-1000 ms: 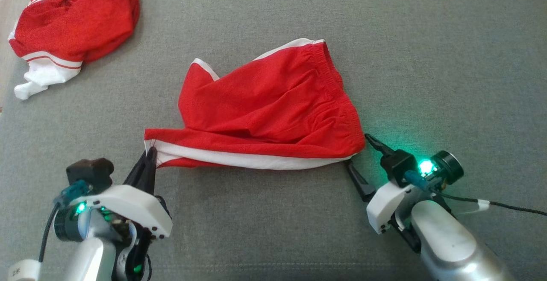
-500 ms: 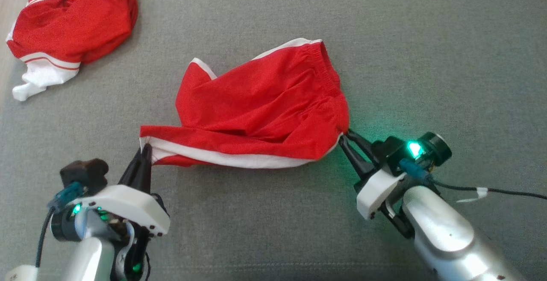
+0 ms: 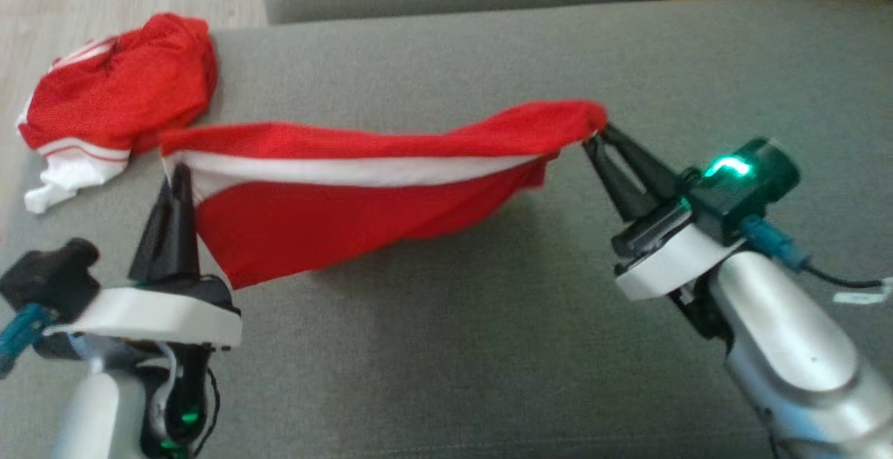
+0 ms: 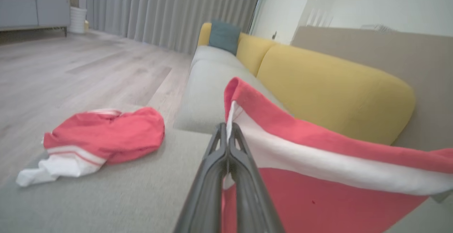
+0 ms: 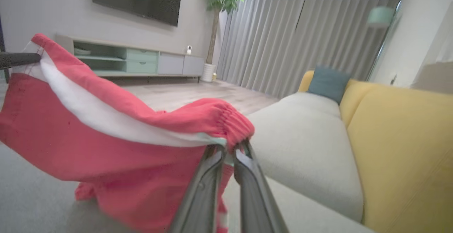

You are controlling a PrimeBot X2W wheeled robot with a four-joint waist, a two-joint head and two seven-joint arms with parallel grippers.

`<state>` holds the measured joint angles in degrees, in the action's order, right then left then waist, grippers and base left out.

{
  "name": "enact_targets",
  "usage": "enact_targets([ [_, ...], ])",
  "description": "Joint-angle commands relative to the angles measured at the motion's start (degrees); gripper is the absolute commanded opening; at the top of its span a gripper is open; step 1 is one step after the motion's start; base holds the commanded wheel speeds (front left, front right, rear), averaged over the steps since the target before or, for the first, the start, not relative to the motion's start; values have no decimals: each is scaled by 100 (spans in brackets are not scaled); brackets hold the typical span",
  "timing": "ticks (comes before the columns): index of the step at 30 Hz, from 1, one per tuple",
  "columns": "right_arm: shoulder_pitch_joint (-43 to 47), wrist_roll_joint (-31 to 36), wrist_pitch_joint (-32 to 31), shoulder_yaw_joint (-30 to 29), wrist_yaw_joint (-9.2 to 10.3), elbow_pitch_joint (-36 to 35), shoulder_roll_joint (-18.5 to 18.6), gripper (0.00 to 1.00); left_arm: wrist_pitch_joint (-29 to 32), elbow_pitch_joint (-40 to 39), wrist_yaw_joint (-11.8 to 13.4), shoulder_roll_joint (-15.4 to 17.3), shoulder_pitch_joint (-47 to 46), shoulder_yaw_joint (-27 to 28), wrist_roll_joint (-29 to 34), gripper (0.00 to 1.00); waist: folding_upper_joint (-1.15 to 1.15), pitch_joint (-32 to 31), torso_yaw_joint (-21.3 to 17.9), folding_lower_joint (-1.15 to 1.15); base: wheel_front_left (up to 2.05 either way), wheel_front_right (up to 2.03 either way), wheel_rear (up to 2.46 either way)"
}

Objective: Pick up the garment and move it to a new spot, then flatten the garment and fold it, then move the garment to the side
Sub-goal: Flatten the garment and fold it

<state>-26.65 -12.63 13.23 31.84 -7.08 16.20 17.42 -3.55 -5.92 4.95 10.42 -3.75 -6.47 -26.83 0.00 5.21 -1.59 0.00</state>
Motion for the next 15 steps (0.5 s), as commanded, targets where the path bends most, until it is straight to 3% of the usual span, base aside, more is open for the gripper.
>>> enact_targets([
  [1,-164,-30,-92,-61,-41,-431,100,0,-11,-401,-18,153,-301,283,-17,0,0,-157,-97,0,0,0,0],
  [10,-330,98,-936,-647,-41,-2247,573,0,706,-1744,3,691,-825,478,-4,0,0,-410,-248,0,0,0,0],
  [15,-448,106,-1251,-822,-41,-2670,651,0,1070,-1911,-4,884,-1251,484,-12,0,0,-324,-249,0,0,0,0],
])
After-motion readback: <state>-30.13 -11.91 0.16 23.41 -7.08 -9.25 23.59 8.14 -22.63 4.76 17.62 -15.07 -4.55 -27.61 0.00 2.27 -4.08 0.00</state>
